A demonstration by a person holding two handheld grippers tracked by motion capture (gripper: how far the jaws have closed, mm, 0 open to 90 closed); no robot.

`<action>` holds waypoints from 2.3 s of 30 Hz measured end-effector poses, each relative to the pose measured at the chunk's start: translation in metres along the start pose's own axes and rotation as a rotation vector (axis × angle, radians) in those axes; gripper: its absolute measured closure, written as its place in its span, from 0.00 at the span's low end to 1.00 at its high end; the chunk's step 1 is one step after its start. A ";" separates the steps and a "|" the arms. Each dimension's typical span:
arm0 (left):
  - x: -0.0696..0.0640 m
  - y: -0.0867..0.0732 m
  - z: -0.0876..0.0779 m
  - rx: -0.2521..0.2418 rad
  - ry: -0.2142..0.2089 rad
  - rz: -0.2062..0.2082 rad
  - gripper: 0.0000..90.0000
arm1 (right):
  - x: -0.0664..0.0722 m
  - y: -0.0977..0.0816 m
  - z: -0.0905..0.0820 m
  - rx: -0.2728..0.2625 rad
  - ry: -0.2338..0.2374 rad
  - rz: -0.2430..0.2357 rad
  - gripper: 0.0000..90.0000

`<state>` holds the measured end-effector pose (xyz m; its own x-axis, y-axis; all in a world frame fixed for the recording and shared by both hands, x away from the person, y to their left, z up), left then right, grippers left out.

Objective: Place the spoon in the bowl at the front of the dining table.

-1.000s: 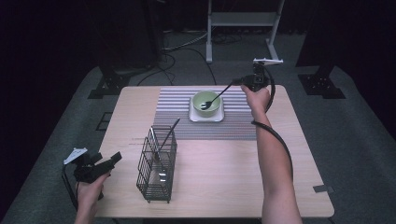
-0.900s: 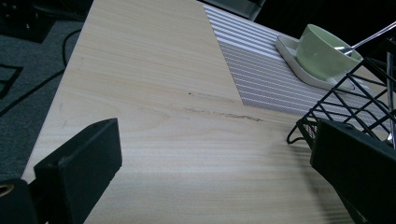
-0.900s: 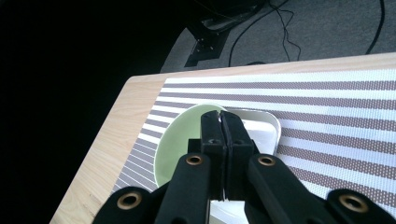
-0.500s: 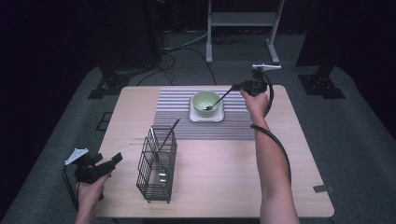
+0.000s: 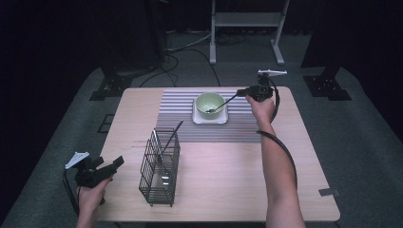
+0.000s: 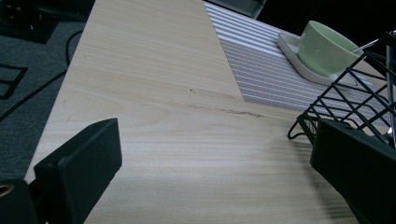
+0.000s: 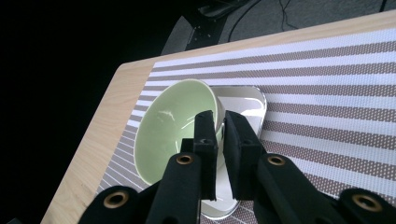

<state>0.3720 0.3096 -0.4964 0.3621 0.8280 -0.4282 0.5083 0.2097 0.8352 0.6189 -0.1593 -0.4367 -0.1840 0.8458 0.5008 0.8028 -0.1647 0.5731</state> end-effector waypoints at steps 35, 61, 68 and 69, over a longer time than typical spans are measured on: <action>-0.007 0.000 0.002 0.006 -0.012 0.010 0.01 | -0.001 -0.045 -0.020 0.050 0.118 -0.018 0.59; -0.008 -0.003 0.005 0.021 -0.013 0.013 0.01 | 0.024 -0.081 -0.036 0.118 0.155 -0.117 0.31; -0.007 -0.002 0.004 0.018 -0.010 0.011 0.01 | 0.026 -0.092 -0.040 0.133 0.170 -0.134 0.29; -0.007 -0.002 0.004 0.018 -0.010 0.011 0.01 | 0.026 -0.094 -0.040 0.137 0.171 -0.137 0.29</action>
<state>0.3713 0.3011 -0.4966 0.3755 0.8249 -0.4226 0.5180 0.1913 0.8337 0.5160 -0.1419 -0.4516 -0.3802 0.7553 0.5338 0.8311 0.0257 0.5555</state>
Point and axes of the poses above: each handheld gripper's, and its own axes: z roughly forward along the jaws, y roughly out of its top, x roughly to its left, the point moved 10 cm from there along z, roughly forward along the jaws, and after that the axes turned 12 degrees about -y, right-handed, at the moved point
